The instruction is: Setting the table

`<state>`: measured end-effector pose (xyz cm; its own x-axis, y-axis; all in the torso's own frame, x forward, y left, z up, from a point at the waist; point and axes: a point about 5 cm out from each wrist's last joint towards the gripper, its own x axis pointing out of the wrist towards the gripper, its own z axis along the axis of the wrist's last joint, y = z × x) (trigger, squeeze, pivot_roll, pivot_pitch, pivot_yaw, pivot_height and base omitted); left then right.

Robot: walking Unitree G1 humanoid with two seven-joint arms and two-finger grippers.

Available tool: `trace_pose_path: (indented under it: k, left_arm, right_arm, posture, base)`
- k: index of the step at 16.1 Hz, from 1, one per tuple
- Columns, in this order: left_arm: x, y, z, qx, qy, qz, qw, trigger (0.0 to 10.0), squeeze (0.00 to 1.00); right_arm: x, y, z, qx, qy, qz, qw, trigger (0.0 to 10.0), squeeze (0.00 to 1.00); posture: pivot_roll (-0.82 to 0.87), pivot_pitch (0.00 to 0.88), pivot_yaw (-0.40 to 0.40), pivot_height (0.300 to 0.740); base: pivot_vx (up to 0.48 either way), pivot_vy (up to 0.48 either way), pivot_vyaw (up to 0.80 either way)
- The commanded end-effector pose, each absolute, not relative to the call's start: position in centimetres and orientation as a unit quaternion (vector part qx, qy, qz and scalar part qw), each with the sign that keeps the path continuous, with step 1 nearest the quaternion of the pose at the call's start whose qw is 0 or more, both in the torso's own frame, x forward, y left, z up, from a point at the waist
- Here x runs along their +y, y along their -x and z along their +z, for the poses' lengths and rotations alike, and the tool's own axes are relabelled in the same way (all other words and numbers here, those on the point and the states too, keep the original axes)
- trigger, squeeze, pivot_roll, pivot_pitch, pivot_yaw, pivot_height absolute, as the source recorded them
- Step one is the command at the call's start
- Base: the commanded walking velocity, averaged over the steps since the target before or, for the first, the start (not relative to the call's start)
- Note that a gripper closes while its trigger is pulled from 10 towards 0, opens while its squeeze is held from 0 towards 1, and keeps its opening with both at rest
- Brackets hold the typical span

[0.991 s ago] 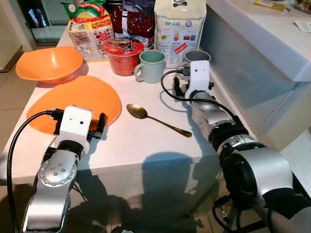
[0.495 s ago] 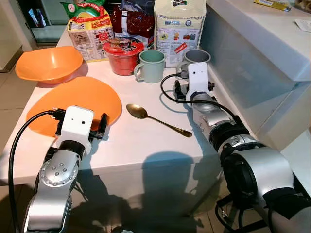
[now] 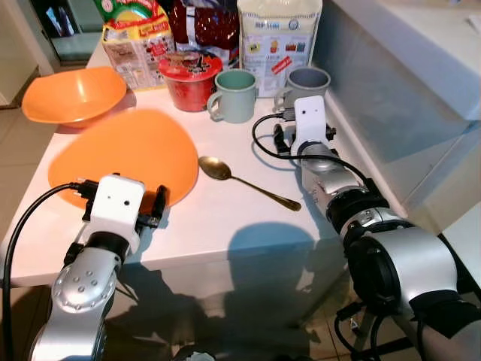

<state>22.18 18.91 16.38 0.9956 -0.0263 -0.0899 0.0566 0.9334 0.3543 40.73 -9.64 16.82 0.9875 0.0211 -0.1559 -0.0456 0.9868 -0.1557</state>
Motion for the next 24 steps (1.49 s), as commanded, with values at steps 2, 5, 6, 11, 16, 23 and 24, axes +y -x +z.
trace_pose_path:
  k: [2, 5, 6, 11, 16, 23, 24]
  left_arm:
    - [18.7, -21.2, 14.8, 0.091, -0.176, -0.036, 0.98, 10.0, 0.0]
    - [18.3, -20.3, 14.4, 0.101, -0.169, -0.034, 0.98, 10.0, 0.0]
    - [18.2, -20.3, 14.4, 0.102, -0.168, -0.034, 0.98, 10.0, 0.0]
    - [18.1, -19.8, 14.4, 0.106, -0.164, -0.028, 0.98, 10.0, 0.0]
    - [18.1, -19.3, 14.5, 0.11, -0.163, -0.02, 0.98, 10.0, 0.0]
    - [17.9, -18.9, 14.3, 0.116, -0.159, -0.016, 0.98, 10.0, 0.0]
    - [17.9, -18.8, 14.3, 0.117, -0.158, -0.016, 0.98, 10.0, 0.0]
  right_arm:
    - [-9.6, -40.9, 17.3, 0.075, 0.086, 0.013, 0.993, 10.0, 0.0]
    - [-9.3, -40.9, 17.3, 0.074, 0.093, 0.021, 0.993, 10.0, 1.0]
    - [-9.2, -40.9, 17.3, 0.073, 0.095, 0.023, 0.993, 10.0, 1.0]
    - [-9.0, -40.9, 17.6, 0.061, 0.089, 0.023, 0.994, 10.0, 1.0]
    - [-8.6, -41.0, 18.3, 0.036, 0.093, 0.033, 0.994, 10.0, 1.0]
    - [-8.7, -41.0, 18.4, 0.038, 0.099, 0.021, 0.994, 0.0, 0.0]
    - [-8.6, -41.0, 18.4, 0.036, 0.095, 0.024, 0.995, 0.0, 0.0]
  posture:
    - [0.47, 0.155, 0.005, 0.74]
    - [0.48, 0.168, -0.006, 0.74]
    - [0.48, 0.17, -0.009, 0.74]
    - [0.49, 0.178, -0.018, 0.74]
    - [0.5, 0.194, -0.021, 0.74]
    - [0.51, 0.206, -0.028, 0.74]
    - [0.51, 0.208, -0.028, 0.74]
  base:
    - [0.0, 0.0, 0.0]
    - [0.0, 0.0, 0.0]
    - [0.0, 0.0, 0.0]
    - [0.0, 0.0, 0.0]
    - [0.0, 0.0, 0.0]
    - [0.0, 0.0, 0.0]
    - [0.0, 0.0, 0.0]
